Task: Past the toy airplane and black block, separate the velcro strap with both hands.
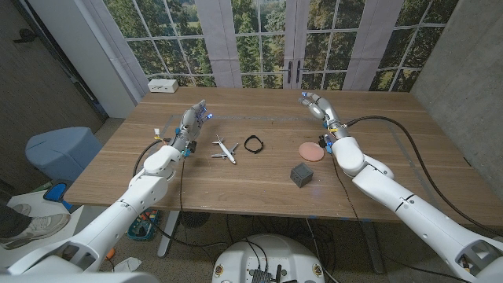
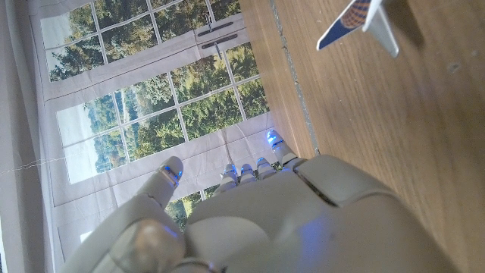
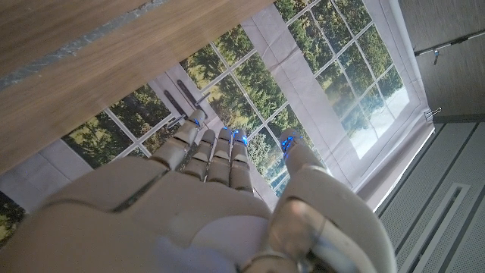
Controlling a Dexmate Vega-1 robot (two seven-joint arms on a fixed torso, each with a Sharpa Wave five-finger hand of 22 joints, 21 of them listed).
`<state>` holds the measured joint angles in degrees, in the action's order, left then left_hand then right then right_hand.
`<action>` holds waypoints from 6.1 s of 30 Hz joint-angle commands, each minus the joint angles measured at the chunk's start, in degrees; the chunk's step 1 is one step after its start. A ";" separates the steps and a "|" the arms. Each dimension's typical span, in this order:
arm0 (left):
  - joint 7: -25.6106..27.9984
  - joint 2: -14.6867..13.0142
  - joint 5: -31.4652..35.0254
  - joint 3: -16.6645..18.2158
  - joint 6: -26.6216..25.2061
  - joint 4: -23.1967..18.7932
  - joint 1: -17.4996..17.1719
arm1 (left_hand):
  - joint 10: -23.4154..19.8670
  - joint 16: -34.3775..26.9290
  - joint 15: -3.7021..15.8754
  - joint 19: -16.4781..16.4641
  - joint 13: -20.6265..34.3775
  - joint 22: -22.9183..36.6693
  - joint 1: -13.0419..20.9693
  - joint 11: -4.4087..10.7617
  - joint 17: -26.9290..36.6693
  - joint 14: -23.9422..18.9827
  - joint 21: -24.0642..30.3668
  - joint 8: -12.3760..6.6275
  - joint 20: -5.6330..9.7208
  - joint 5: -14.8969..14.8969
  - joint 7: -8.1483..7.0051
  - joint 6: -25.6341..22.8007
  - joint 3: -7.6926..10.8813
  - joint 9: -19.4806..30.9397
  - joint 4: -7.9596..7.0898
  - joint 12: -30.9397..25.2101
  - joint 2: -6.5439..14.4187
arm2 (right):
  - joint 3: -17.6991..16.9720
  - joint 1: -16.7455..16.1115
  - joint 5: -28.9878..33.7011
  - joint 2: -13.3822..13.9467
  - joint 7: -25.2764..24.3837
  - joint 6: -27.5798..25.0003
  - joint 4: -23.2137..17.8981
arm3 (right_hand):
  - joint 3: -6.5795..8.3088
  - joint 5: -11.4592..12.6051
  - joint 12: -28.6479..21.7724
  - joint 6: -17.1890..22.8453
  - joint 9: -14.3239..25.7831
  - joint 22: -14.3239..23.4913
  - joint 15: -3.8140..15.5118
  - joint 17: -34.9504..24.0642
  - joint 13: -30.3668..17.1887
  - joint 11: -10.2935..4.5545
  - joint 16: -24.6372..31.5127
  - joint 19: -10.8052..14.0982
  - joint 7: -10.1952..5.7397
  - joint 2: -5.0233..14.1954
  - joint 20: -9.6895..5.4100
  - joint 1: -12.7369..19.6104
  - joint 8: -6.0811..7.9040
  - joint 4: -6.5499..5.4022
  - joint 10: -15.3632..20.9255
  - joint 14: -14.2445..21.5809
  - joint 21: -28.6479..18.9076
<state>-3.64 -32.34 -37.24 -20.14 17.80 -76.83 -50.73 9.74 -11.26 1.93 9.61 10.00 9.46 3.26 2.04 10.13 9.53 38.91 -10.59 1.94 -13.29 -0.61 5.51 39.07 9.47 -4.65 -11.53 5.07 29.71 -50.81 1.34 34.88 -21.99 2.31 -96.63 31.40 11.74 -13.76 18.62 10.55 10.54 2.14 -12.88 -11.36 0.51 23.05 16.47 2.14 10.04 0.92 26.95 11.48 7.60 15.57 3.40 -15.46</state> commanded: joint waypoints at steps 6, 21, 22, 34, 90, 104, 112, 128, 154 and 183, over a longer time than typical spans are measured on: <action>0.33 0.02 0.02 0.06 0.16 -0.37 -0.32 | 2.33 -0.11 0.21 1.12 0.09 0.19 -0.42 0.18 0.21 2.38 -0.36 0.05 -0.17 -0.19 0.12 -0.10 0.14 0.28 0.10 0.02 3.24 | 2.55 1.39 6.03 0.41 0.05 -4.35 -2.61 | -0.12 0.38 -0.11 0.38 0.10 0.12 0.82 -0.24 -0.36 0.05 -0.28 0.58 0.20 -0.50 -2.43 0.61 0.26 0.55 0.24 0.26 0.00; 0.49 -0.26 -0.03 0.36 0.76 -1.11 -1.30 | 2.33 0.01 0.16 0.95 0.10 0.20 -0.50 0.20 0.22 2.37 -0.76 0.15 -0.12 -0.19 0.12 -0.12 0.16 0.28 0.09 0.14 3.25 | 4.43 2.17 10.02 0.89 1.17 -7.56 -4.88 | -0.33 0.41 -0.02 0.47 0.11 0.14 1.15 -0.36 -0.42 0.20 -0.40 0.57 0.39 -0.42 -2.74 0.87 0.20 0.68 0.31 0.16 0.07; 0.47 -0.21 -0.06 0.38 0.85 -1.11 -1.34 | 2.31 0.02 0.17 0.96 0.10 0.20 -0.50 0.19 0.22 2.38 -0.79 0.16 -0.12 -0.19 0.11 -0.11 0.16 0.29 0.10 0.14 3.25 | 4.57 2.14 10.40 0.92 1.11 -7.82 -5.11 | -0.35 0.42 -0.02 0.49 0.11 0.14 1.07 -0.37 -0.42 0.21 -0.41 0.59 0.38 -0.42 -2.75 0.90 0.20 0.69 0.33 0.13 0.06; 0.49 -0.31 0.02 0.46 1.37 -1.57 -1.91 | 2.35 0.10 0.18 0.84 0.10 0.20 -0.57 0.15 0.23 2.38 -1.14 0.22 -0.10 -0.19 0.14 -0.11 0.18 0.29 0.10 0.24 3.25 | 6.26 2.49 14.36 1.00 1.50 -10.95 -7.16 | -0.48 0.48 0.10 0.52 0.13 0.15 1.56 -0.44 -0.48 -0.01 -0.55 0.85 0.25 -0.34 -3.57 1.36 0.13 0.91 0.33 0.06 0.03; 2.84 -0.63 0.34 0.80 0.73 -4.29 -3.99 | 2.36 0.32 0.12 0.34 0.11 0.24 -0.80 0.05 0.24 2.41 -2.53 0.34 -0.06 -0.20 0.22 -0.05 0.24 0.29 0.08 0.45 3.23 | 13.91 8.41 22.27 -1.62 7.44 -15.75 -3.27 | -0.75 0.75 0.56 0.22 0.21 0.11 2.18 -0.11 -0.70 -2.05 -1.85 0.76 -1.11 -0.57 -2.96 5.89 -0.08 2.10 0.66 -0.40 0.55; 2.85 -0.56 0.45 0.66 0.65 -4.34 -3.87 | 2.38 0.34 0.16 0.26 0.11 0.25 -0.84 0.15 0.23 2.39 -2.86 0.35 -0.08 -0.20 0.25 -0.03 0.25 0.29 0.08 0.48 3.23 | 15.43 9.06 24.04 -1.82 8.68 -16.93 -2.92 | -1.00 0.74 0.66 0.31 0.22 0.11 2.26 -0.07 -0.75 -2.05 -2.05 0.76 -1.26 -0.62 -2.99 6.66 -0.04 2.02 0.65 -0.35 0.66; 2.53 -0.54 0.34 0.69 0.86 -4.02 -3.79 | 2.35 0.34 0.15 0.18 0.11 0.25 -0.86 0.09 0.23 2.36 -3.02 0.35 -0.08 -0.20 0.25 -0.05 0.26 0.29 0.08 0.48 3.23 | 16.56 9.69 25.13 -2.32 9.48 -17.73 -2.22 | -1.21 0.73 0.53 0.69 0.23 0.12 2.52 -0.08 -0.80 -2.67 -2.12 0.80 -1.64 -0.59 -2.91 7.12 0.09 1.90 1.17 -0.19 0.72; 1.82 -0.65 -0.37 1.06 0.97 -3.12 -3.71 | 2.34 0.38 0.16 0.05 0.12 0.26 -0.90 0.06 0.23 2.40 -3.37 0.36 -0.09 -0.20 0.21 0.00 0.27 0.29 0.07 0.49 3.23 | 19.50 12.15 27.42 -4.53 10.82 -19.28 1.02 | -1.21 0.83 0.14 1.87 0.23 0.10 2.31 0.12 -0.83 -2.52 -2.20 1.60 -1.83 -0.68 -1.98 8.59 0.46 2.29 2.61 0.52 0.55; 1.57 -0.80 -0.63 1.50 1.72 -2.88 -4.22 | 2.37 0.38 0.10 -0.21 0.12 0.28 -0.97 0.08 0.23 2.35 -3.97 0.33 -0.10 -0.21 0.29 -0.09 0.29 0.29 0.03 0.53 3.25 | 23.37 13.78 32.13 -6.71 10.39 -23.01 3.46 | -1.28 0.67 -0.80 4.58 0.20 0.08 2.97 0.43 -1.07 -2.84 -2.05 3.41 -2.71 -1.94 -0.31 12.68 1.09 3.21 5.99 2.68 0.21; 1.40 -0.28 -0.41 0.89 1.04 -1.86 -2.97 | 2.32 0.42 0.13 -0.40 0.12 0.30 -1.04 0.02 0.23 2.37 -4.56 0.33 -0.13 -0.22 0.27 -0.12 0.30 0.29 -0.02 0.53 3.25 | 25.78 15.28 32.92 -9.20 10.91 -26.43 8.02 | -1.98 0.22 -2.03 7.55 0.25 0.18 4.55 -0.07 -2.14 -3.28 -0.80 5.16 -3.18 -2.77 -0.32 17.17 1.61 2.53 9.12 6.22 -0.10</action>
<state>-2.18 -32.76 -37.92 -18.96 19.40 -78.96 -54.15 9.74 -11.04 1.93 9.39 9.99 9.45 2.73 2.04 10.25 9.53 34.70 -10.37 1.73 -13.29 -0.61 5.52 39.06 9.46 -4.65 -11.03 4.99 54.37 -36.13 33.95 27.56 -10.90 -21.62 -90.84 29.73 12.18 -15.30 25.49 10.52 10.53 2.15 -12.67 -13.20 -2.67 21.67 20.88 -1.04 7.35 0.61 43.54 12.76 10.34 23.86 8.94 -15.27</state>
